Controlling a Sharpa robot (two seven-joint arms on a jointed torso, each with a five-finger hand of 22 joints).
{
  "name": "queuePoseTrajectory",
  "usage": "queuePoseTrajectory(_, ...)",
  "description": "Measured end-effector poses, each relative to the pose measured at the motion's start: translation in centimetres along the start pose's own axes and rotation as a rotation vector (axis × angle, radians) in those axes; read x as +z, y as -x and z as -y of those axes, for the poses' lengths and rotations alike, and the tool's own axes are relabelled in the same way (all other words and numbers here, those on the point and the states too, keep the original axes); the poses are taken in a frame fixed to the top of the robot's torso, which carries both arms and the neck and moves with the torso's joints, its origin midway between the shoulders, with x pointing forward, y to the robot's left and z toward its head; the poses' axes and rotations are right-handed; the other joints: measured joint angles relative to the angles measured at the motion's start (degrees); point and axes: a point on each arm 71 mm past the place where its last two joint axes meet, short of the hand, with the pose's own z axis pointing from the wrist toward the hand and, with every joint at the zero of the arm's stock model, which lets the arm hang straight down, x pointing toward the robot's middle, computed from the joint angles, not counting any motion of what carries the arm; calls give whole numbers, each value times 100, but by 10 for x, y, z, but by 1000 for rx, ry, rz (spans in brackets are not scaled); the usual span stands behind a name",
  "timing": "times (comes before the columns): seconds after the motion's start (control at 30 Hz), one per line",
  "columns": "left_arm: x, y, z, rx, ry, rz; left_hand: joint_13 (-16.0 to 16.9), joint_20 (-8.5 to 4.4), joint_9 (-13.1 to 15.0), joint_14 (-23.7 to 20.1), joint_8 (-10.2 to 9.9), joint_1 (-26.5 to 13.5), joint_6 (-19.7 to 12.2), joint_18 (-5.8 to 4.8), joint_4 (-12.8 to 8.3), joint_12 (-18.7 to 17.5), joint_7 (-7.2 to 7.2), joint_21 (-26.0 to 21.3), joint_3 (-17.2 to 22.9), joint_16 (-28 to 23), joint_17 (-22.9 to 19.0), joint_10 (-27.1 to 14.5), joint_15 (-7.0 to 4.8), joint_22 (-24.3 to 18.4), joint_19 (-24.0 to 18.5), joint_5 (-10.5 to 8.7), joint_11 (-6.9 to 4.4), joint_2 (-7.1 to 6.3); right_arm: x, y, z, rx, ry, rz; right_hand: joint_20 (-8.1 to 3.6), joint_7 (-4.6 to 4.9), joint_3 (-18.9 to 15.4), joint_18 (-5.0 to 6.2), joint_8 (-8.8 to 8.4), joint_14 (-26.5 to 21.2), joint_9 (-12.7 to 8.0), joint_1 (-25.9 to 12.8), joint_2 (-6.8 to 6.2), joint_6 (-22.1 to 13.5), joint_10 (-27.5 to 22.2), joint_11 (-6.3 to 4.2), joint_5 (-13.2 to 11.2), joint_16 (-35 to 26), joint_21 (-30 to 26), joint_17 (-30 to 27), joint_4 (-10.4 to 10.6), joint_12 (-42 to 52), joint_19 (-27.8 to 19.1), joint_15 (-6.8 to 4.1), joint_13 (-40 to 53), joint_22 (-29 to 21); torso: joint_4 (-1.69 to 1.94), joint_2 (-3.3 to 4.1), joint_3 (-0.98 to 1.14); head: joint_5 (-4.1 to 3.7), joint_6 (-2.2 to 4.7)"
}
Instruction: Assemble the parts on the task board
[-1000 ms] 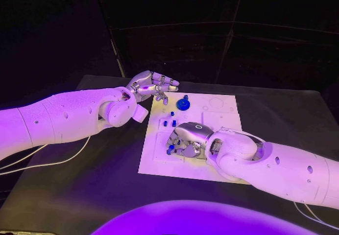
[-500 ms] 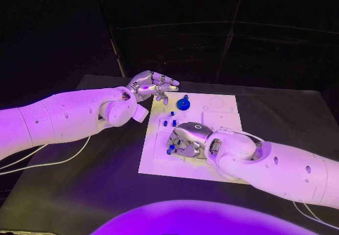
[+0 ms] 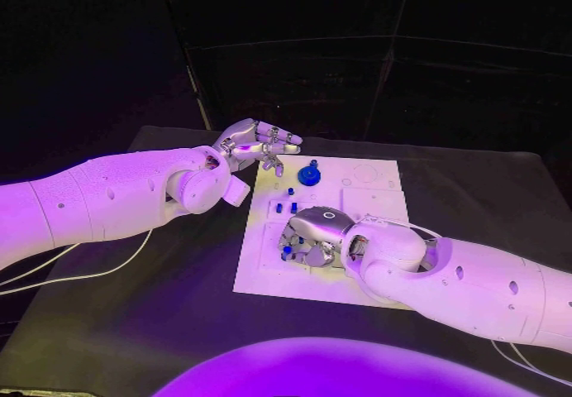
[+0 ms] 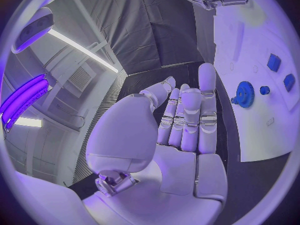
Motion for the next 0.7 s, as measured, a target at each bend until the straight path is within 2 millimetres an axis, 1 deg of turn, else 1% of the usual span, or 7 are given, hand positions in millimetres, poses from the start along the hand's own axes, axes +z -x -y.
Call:
queuePoseTrajectory(0.07, 0, 0, 0, 0, 0, 0, 0, 0, 0, 0, 0, 0, 0, 0, 0, 0, 0, 0, 0, 0, 0, 0, 0, 0, 0, 0, 0, 0, 0, 0, -1, -3, 3, -3, -1, 14, 1, 1, 4, 0, 1, -54, -53, -14, 0, 0, 21, 0, -8, -20, 0, -54, -42, 0, 2, -31, 0, -1, 0, -1, -2)
queuePoseTrajectory(0.13, 0, 0, 0, 0, 0, 0, 0, 0, 0, 0, 0, 0, 0, 0, 0, 0, 0, 0, 0, 0, 0, 0, 0, 0, 0, 0, 0, 0, 0, 0, -1, -4, 4, -4, 41, 90, -20, 1, -3, 3, -18, -130, -129, -153, -89, 81, 70, 0, -43, -40, 21, -143, -86, 3, -5, -78, 0, -1, 0, -2, -3)
queuePoseTrajectory(0.27, 0, 0, 0, 0, 1, 0, 0, 0, 0, 0, 0, 0, 0, 0, 0, 0, 0, 0, 0, 0, 0, 0, 0, 0, 0, 0, 0, 0, 0, -2, 0, -6, 2, -7, 134, 225, -184, 1, -20, 0, -46, -302, -301, -547, -560, 224, 84, -80, -175, -149, 44, -357, -226, 145, -30, -292, 0, -3, -1, -2, -1)
queuePoseTrajectory(0.33, 0, 0, 0, 0, 1, 1, 0, 0, 0, 0, 0, 0, 0, 0, 0, 0, 0, 0, 0, 0, 0, 0, 0, 1, 0, 0, 0, 0, 0, -2, 1, -7, 2, -6, 176, 239, -286, 0, -19, 20, -46, -330, -329, -719, -856, 270, 84, -163, -295, -266, 17, -380, -364, 166, -28, -502, 0, -4, -1, -2, 0)
queuePoseTrajectory(0.53, 0, 0, 0, 0, 1, 0, 0, 0, 0, 0, 0, 0, 0, 0, 0, 0, 0, 0, 0, 0, 1, 0, 0, 1, 0, 0, 0, 0, -1, 0, 0, -4, 8, 13, 234, 229, -538, 9, -19, -20, -37, -362, -297, -920, -1290, 301, 100, -354, -578, -548, -61, -348, -650, 206, -8, -962, 0, -4, -1, -2, 6)
queuePoseTrajectory(0.6, 0, 0, 0, 0, 2, 0, 0, 0, 0, 0, 0, 0, 0, 0, 0, 0, 0, 0, 0, 0, 1, 0, 0, 1, 0, 0, 0, 0, -2, 0, -1, -1, 13, 24, 233, 242, -609, 95, -19, -40, -37, -362, -297, -949, -1375, 309, 105, -406, -652, -628, -76, -329, -731, 226, -7, -1088, 0, -4, -1, -5, 7)
queuePoseTrajectory(0.7, -1, 1, 0, 0, 2, 1, 0, 0, 0, 0, 0, 0, 0, 0, 0, 0, 0, 0, 0, 0, 1, 0, 0, 1, 0, 0, 0, 0, -8, 2, -3, 7, 25, 47, 241, 237, -729, 94, -19, -61, -37, -384, -275, -996, -1456, 306, 132, -487, -748, -740, -82, -264, -804, 247, -1, -1237, 0, -2, -1, -7, 12)
